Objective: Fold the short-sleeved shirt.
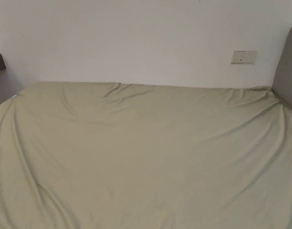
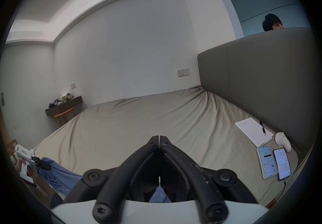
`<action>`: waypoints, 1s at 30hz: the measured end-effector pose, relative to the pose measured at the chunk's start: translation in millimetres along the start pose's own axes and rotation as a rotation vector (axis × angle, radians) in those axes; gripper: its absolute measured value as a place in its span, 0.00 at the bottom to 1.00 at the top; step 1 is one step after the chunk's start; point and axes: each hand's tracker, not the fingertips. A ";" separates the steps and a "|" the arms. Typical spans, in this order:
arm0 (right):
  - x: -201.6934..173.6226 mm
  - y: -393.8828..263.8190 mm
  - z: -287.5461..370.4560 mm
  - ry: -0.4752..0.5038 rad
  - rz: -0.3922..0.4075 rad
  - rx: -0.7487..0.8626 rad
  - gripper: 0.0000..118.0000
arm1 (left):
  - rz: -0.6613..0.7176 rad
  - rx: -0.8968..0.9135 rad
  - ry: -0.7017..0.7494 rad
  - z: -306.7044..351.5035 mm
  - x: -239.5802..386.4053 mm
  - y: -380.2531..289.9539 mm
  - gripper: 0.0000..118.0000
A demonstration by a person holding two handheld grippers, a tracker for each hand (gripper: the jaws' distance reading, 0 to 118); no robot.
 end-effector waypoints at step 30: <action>37.5 -15.0 31.7 -0.012 -0.064 0.025 0.01 | -0.655 -0.087 0.158 -128.2 207.3 -141.7 0.01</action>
